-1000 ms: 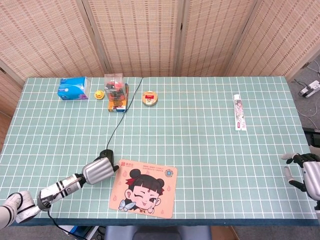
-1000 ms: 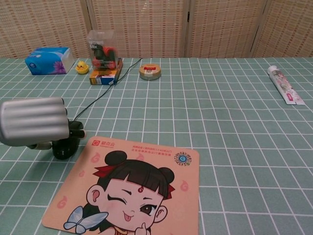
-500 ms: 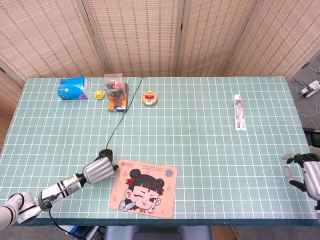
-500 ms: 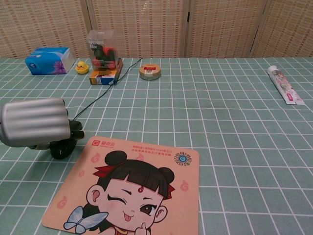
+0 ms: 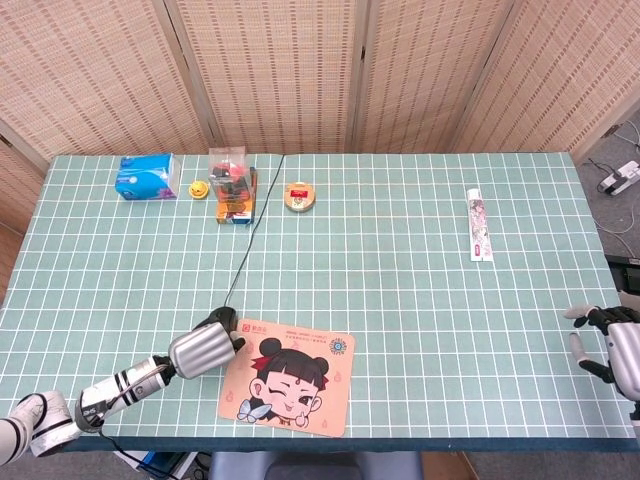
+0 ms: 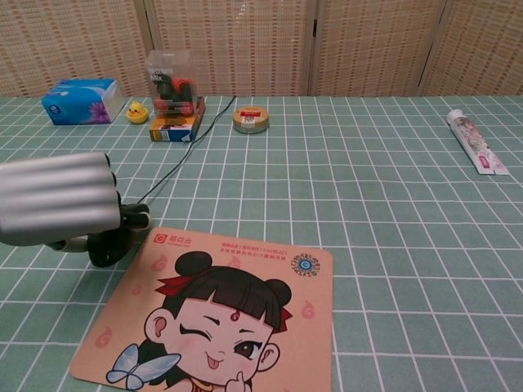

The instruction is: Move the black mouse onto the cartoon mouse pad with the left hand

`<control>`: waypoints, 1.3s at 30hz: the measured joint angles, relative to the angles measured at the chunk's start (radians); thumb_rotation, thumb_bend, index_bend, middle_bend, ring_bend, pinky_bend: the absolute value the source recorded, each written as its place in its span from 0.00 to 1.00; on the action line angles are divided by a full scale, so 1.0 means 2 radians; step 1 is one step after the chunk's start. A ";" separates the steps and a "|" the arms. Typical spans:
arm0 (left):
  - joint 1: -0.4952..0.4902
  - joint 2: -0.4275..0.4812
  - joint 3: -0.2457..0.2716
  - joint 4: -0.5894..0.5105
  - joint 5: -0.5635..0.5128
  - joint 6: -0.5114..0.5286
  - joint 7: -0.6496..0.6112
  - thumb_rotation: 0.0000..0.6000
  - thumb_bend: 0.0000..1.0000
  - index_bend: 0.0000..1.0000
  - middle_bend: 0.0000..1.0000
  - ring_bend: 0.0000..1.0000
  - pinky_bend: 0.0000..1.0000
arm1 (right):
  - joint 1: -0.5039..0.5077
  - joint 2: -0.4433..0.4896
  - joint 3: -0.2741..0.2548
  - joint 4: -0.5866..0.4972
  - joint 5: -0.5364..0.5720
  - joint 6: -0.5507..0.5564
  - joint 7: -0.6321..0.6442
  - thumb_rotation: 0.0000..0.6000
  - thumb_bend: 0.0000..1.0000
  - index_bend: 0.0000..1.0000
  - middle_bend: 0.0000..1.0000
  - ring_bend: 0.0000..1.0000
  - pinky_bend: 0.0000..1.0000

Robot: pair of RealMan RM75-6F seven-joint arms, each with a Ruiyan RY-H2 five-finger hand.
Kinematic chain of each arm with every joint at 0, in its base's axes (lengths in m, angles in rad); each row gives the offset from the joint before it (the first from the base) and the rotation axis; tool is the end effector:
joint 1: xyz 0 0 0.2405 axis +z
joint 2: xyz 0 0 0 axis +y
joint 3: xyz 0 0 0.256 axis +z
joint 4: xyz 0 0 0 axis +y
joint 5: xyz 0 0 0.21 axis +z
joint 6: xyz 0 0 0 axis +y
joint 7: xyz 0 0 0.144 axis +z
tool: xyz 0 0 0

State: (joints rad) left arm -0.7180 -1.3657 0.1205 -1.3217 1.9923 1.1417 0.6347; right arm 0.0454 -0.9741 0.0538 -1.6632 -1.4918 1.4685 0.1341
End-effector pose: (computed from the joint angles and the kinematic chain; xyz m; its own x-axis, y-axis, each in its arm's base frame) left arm -0.1873 0.2772 0.0145 0.7832 -0.5144 0.3492 -0.1541 -0.7047 -0.6925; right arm -0.3184 -0.1693 0.1997 0.3560 -0.0220 0.9342 -0.9335 0.0373 0.3566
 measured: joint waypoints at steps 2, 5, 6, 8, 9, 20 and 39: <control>0.001 0.003 0.000 -0.016 0.009 0.005 0.013 1.00 0.09 0.64 0.85 1.00 1.00 | -0.001 0.000 0.000 -0.001 -0.001 0.002 0.000 1.00 0.41 0.40 0.47 0.41 0.31; 0.002 0.002 0.002 -0.033 0.024 0.011 0.029 1.00 0.09 0.64 0.85 1.00 1.00 | -0.002 0.002 0.000 -0.002 -0.002 0.004 0.002 1.00 0.41 0.40 0.47 0.41 0.31; 0.002 0.001 0.002 -0.037 0.028 0.012 0.032 1.00 0.09 0.64 0.85 1.00 1.00 | -0.002 0.002 0.000 -0.002 -0.002 0.005 0.002 1.00 0.41 0.40 0.47 0.41 0.31; 0.003 -0.005 0.003 -0.045 0.036 0.013 0.039 1.00 0.09 0.64 0.85 1.00 1.00 | -0.003 0.003 0.000 -0.002 -0.003 0.008 0.004 1.00 0.41 0.40 0.47 0.41 0.31; 0.003 -0.007 0.003 -0.047 0.038 0.013 0.041 1.00 0.09 0.65 0.85 1.00 1.00 | -0.004 0.004 0.001 -0.002 -0.003 0.010 0.005 1.00 0.41 0.40 0.47 0.41 0.31; -0.011 -0.041 -0.004 -0.059 0.065 -0.006 0.065 1.00 0.09 0.65 0.85 1.00 1.00 | -0.010 0.012 0.003 -0.002 -0.002 0.019 0.023 1.00 0.41 0.40 0.47 0.41 0.31; -0.022 -0.092 -0.021 -0.054 0.057 -0.050 0.098 1.00 0.09 0.61 0.84 1.00 1.00 | -0.019 0.021 0.007 0.002 -0.003 0.034 0.049 1.00 0.41 0.40 0.47 0.41 0.30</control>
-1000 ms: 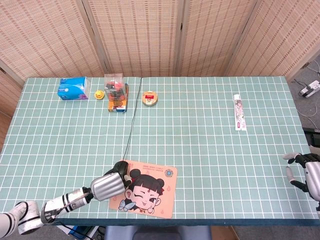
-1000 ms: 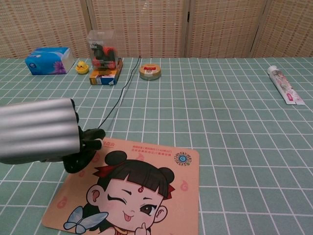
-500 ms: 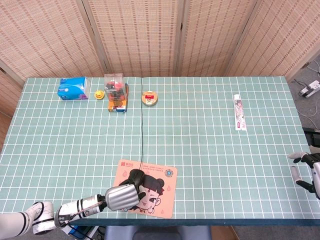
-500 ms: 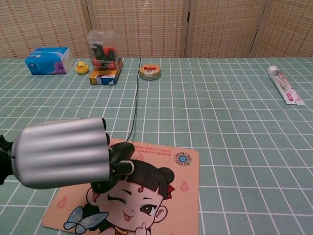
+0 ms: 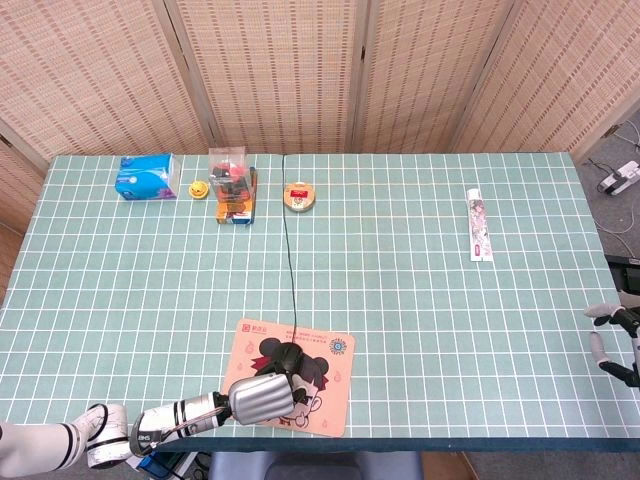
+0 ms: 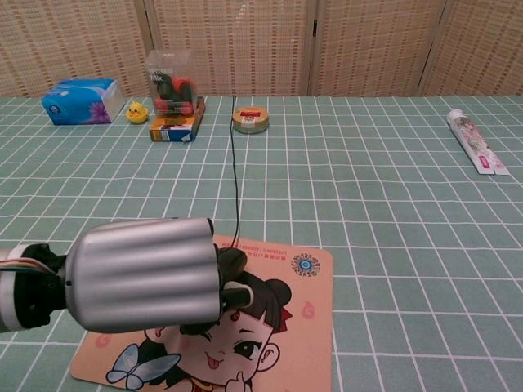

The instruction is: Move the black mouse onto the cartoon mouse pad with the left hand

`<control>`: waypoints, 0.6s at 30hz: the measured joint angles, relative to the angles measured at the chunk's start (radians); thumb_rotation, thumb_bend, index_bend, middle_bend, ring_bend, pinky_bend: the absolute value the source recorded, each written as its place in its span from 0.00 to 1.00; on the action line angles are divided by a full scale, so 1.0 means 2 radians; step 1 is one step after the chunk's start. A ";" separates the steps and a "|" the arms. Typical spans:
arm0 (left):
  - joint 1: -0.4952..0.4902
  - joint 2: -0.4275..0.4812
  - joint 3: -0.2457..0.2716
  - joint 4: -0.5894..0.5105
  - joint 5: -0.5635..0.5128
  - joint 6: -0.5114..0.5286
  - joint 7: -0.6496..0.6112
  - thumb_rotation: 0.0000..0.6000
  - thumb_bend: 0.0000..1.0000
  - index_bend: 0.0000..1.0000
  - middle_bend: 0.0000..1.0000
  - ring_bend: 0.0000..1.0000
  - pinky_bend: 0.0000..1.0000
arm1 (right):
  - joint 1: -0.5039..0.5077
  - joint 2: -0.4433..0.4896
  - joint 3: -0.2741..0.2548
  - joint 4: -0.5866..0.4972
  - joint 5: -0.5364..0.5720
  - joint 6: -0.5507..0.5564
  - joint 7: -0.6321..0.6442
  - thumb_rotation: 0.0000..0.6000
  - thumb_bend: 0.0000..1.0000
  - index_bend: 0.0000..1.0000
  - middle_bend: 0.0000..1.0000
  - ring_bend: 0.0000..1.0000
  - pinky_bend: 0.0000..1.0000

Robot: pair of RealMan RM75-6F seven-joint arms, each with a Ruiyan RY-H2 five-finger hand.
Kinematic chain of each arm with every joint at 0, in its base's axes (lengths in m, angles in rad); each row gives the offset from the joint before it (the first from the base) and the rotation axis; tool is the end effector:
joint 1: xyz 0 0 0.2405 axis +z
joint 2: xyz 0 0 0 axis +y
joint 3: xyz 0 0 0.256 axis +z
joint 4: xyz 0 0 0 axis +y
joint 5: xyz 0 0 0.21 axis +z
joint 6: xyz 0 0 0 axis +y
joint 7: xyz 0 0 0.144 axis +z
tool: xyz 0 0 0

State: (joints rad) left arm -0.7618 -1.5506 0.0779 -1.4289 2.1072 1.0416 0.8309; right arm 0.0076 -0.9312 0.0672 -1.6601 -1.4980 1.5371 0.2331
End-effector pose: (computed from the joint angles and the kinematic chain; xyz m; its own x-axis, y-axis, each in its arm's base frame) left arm -0.1150 0.2258 -0.0510 0.6120 -0.6510 0.4490 -0.2904 -0.7131 -0.6381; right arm -0.3194 -0.1601 0.2238 0.3091 0.0501 0.9497 -0.9505 0.0499 0.3067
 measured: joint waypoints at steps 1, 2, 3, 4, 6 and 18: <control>0.000 -0.001 -0.001 0.000 -0.002 -0.001 0.002 1.00 0.09 0.59 0.84 1.00 1.00 | -0.001 0.001 0.001 0.000 0.002 0.002 0.001 1.00 0.41 0.40 0.47 0.41 0.31; 0.001 -0.001 -0.002 -0.002 -0.005 -0.004 0.005 1.00 0.09 0.57 0.84 1.00 1.00 | -0.002 0.001 0.002 0.001 0.003 0.004 0.002 1.00 0.41 0.40 0.47 0.41 0.31; 0.002 -0.002 -0.003 -0.003 -0.007 -0.006 0.009 1.00 0.09 0.53 0.84 1.00 1.00 | -0.003 0.002 0.003 0.001 0.005 0.006 0.002 1.00 0.41 0.40 0.47 0.41 0.31; 0.002 -0.002 -0.004 -0.005 -0.009 -0.009 0.014 1.00 0.09 0.48 0.84 1.00 1.00 | -0.004 0.002 0.003 0.001 0.005 0.007 0.004 1.00 0.41 0.40 0.47 0.41 0.30; 0.003 -0.001 -0.006 -0.009 -0.013 -0.015 0.026 1.00 0.09 0.40 0.84 1.00 1.00 | -0.005 0.003 0.003 0.001 0.004 0.009 0.007 1.00 0.41 0.40 0.47 0.41 0.30; 0.018 0.021 -0.003 -0.042 -0.028 -0.022 0.049 1.00 0.09 0.21 0.84 1.00 1.00 | -0.006 0.005 0.002 0.001 -0.003 0.010 0.012 1.00 0.41 0.40 0.47 0.41 0.31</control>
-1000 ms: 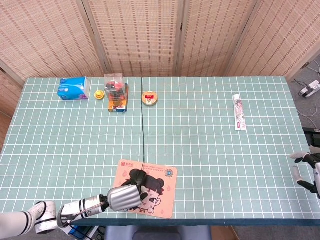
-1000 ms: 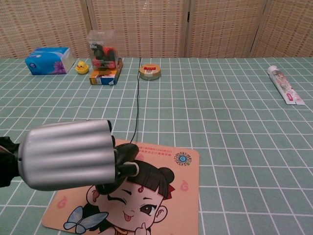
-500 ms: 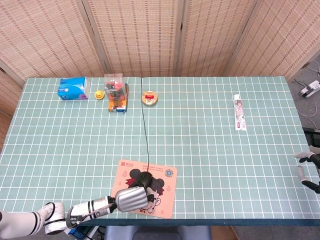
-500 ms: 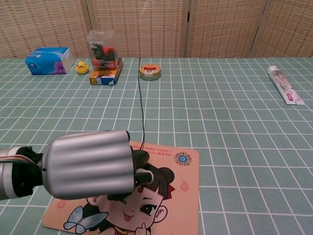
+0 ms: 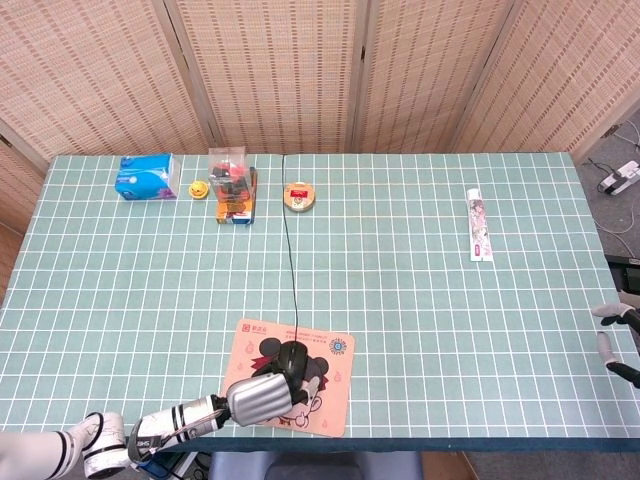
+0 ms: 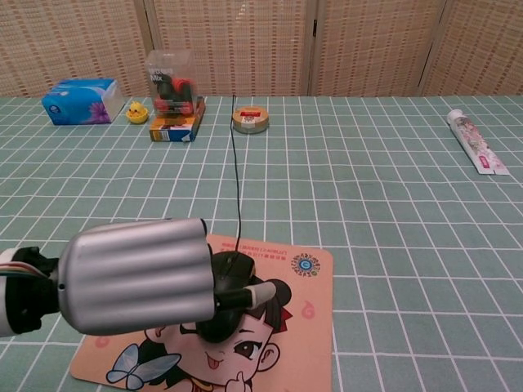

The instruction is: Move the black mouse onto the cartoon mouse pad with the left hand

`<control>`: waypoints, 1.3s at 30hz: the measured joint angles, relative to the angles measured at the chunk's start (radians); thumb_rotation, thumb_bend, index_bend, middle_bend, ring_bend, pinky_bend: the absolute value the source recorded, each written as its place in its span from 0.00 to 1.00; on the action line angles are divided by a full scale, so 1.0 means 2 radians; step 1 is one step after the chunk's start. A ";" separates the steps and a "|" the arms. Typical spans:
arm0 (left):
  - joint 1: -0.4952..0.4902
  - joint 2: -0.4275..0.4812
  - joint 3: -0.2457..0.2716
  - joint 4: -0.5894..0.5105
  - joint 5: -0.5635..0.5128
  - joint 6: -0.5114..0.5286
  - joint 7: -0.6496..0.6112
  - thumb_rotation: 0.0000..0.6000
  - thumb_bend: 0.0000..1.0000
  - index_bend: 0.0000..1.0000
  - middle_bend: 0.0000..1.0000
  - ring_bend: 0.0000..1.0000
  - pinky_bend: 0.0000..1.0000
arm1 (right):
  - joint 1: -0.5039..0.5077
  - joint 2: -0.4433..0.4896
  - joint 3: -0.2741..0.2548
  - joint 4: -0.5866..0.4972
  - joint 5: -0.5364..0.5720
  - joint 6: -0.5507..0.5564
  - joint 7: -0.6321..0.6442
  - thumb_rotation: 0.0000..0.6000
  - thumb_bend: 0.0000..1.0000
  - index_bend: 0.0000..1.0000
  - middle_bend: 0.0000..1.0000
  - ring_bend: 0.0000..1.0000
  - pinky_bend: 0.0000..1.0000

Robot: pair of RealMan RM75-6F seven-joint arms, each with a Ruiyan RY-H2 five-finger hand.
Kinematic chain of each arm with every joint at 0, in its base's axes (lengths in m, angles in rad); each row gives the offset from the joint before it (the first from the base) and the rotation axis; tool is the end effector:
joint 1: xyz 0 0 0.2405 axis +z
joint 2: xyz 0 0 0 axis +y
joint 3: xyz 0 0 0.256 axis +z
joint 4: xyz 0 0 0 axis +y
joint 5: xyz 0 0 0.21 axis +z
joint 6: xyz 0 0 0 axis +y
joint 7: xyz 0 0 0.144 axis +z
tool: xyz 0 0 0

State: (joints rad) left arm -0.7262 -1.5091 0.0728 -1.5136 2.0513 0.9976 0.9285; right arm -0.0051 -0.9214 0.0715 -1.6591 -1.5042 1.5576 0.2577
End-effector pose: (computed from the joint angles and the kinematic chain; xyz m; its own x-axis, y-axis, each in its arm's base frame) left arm -0.1184 0.2200 -0.0434 0.6511 -0.6435 0.4025 -0.2838 -0.6982 -0.6573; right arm -0.3190 -0.1568 0.2296 0.2972 0.0699 0.9523 -0.9545 0.0482 0.2944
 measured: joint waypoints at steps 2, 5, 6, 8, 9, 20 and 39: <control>0.005 0.008 0.002 -0.005 0.000 0.010 -0.001 1.00 0.09 0.22 0.84 1.00 1.00 | 0.000 0.000 0.000 0.000 -0.001 0.001 0.001 1.00 0.41 0.40 0.47 0.41 0.31; 0.016 0.022 0.006 -0.012 -0.002 0.033 -0.011 1.00 0.09 0.24 0.84 1.00 1.00 | 0.000 0.000 -0.001 0.000 -0.003 0.000 0.002 1.00 0.41 0.40 0.47 0.41 0.31; 0.020 0.027 0.007 -0.013 -0.003 0.041 -0.017 1.00 0.09 0.25 0.84 1.00 1.00 | 0.000 0.000 -0.001 0.000 -0.004 0.000 0.002 1.00 0.40 0.40 0.47 0.41 0.31; 0.029 0.040 0.010 -0.016 -0.008 0.059 -0.035 1.00 0.09 0.25 0.84 1.00 1.00 | 0.000 0.000 -0.002 0.000 -0.005 -0.001 0.000 1.00 0.40 0.40 0.47 0.41 0.31; 0.033 0.045 0.011 -0.017 -0.011 0.067 -0.044 1.00 0.09 0.25 0.84 1.00 1.00 | 0.000 0.000 -0.002 0.000 -0.005 -0.002 -0.002 1.00 0.40 0.40 0.47 0.41 0.31; 0.075 0.090 0.005 0.023 -0.038 0.179 -0.179 1.00 0.09 0.27 0.69 0.87 1.00 | 0.007 -0.009 -0.004 -0.005 -0.003 -0.017 -0.029 1.00 0.40 0.40 0.47 0.41 0.30; 0.193 0.091 -0.033 0.074 -0.222 0.260 -0.346 1.00 0.09 0.32 0.58 0.74 1.00 | 0.018 -0.022 -0.002 -0.006 0.016 -0.042 -0.063 1.00 0.40 0.40 0.47 0.41 0.31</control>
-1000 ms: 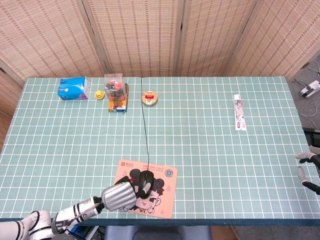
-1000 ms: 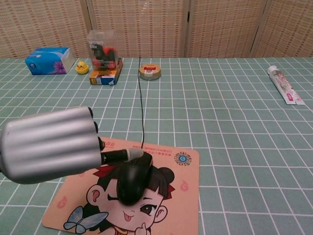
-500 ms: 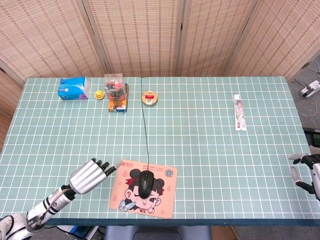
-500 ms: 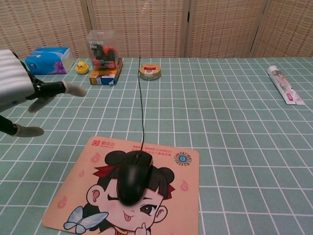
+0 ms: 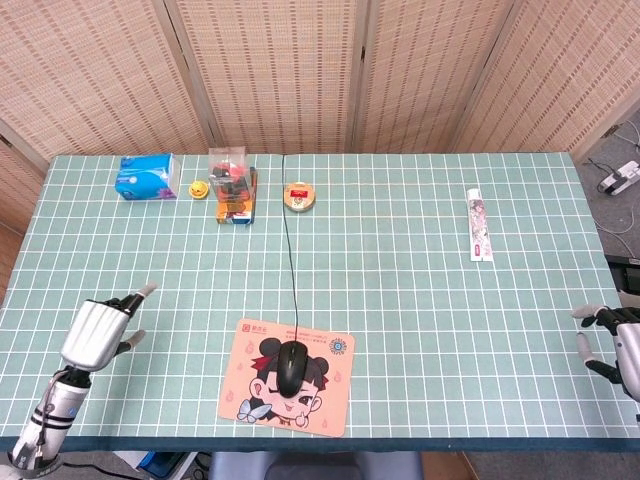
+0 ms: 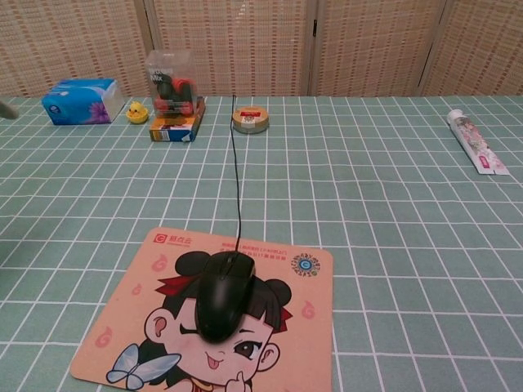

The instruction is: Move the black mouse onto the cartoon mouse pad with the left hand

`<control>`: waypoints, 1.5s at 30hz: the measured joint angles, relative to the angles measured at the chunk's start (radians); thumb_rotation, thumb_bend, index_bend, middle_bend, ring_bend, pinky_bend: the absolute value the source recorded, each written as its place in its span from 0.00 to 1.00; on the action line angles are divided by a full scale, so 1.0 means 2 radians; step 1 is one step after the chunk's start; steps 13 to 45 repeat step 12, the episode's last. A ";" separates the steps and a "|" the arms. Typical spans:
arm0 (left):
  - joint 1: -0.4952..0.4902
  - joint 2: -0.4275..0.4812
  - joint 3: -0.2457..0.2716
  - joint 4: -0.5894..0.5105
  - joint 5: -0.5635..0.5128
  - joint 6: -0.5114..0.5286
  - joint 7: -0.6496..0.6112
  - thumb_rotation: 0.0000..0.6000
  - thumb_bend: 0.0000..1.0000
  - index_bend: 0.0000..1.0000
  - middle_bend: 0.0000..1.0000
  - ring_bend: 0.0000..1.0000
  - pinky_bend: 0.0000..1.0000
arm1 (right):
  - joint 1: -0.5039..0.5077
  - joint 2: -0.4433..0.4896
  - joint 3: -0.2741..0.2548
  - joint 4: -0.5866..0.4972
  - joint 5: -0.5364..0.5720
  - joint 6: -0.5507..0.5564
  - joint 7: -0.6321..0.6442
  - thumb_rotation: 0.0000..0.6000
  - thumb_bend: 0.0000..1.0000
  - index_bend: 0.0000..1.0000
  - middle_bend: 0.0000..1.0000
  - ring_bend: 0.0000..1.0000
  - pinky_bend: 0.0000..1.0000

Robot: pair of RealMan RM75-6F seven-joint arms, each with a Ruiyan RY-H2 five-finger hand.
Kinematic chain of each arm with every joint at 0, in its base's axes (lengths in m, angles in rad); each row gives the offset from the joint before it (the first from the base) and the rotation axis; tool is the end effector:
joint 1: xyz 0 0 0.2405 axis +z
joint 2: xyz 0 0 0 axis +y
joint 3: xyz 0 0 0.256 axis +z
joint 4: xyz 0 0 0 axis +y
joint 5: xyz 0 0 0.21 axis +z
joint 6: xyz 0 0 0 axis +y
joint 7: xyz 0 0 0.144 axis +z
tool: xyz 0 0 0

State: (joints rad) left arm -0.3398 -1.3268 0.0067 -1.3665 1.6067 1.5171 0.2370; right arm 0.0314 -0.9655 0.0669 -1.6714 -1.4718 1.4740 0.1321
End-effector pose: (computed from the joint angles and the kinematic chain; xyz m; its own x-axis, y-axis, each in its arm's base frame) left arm -0.2716 0.2469 0.1030 0.6141 -0.1643 0.7719 0.7125 -0.3053 -0.6318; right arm -0.3204 -0.1674 0.2053 0.3563 -0.0063 0.9343 -0.9322 0.0658 0.3560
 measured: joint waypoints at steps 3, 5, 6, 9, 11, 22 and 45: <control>0.019 0.016 0.000 -0.036 -0.024 0.001 0.002 1.00 0.09 0.37 0.57 0.74 0.99 | 0.002 -0.003 0.001 0.002 0.005 -0.005 -0.006 1.00 0.40 0.40 0.47 0.41 0.31; 0.033 0.032 0.002 -0.067 -0.041 0.000 0.007 1.00 0.09 0.39 0.57 0.74 0.98 | 0.005 -0.005 0.002 0.003 0.009 -0.011 -0.011 1.00 0.40 0.40 0.47 0.41 0.31; 0.040 0.040 0.004 -0.080 -0.049 -0.001 0.011 1.00 0.09 0.40 0.57 0.74 0.98 | 0.006 -0.007 0.002 0.004 0.010 -0.014 -0.012 1.00 0.40 0.40 0.47 0.41 0.31; 0.062 0.062 0.009 -0.110 -0.070 -0.003 0.022 1.00 0.09 0.41 0.57 0.74 0.98 | 0.011 -0.011 0.002 0.006 0.015 -0.025 -0.017 1.00 0.40 0.40 0.47 0.41 0.31; 0.070 0.064 0.010 -0.110 -0.075 -0.004 0.018 1.00 0.09 0.41 0.57 0.74 0.98 | 0.014 -0.014 0.002 0.009 0.017 -0.032 -0.019 1.00 0.40 0.40 0.47 0.41 0.31; 0.070 0.064 0.010 -0.106 -0.077 -0.007 0.016 1.00 0.09 0.42 0.57 0.74 0.98 | 0.016 -0.015 0.002 0.010 0.018 -0.035 -0.020 1.00 0.40 0.40 0.47 0.41 0.31; 0.070 0.064 0.010 -0.106 -0.077 -0.007 0.016 1.00 0.09 0.42 0.57 0.74 0.98 | 0.016 -0.015 0.002 0.010 0.018 -0.035 -0.020 1.00 0.40 0.40 0.47 0.41 0.31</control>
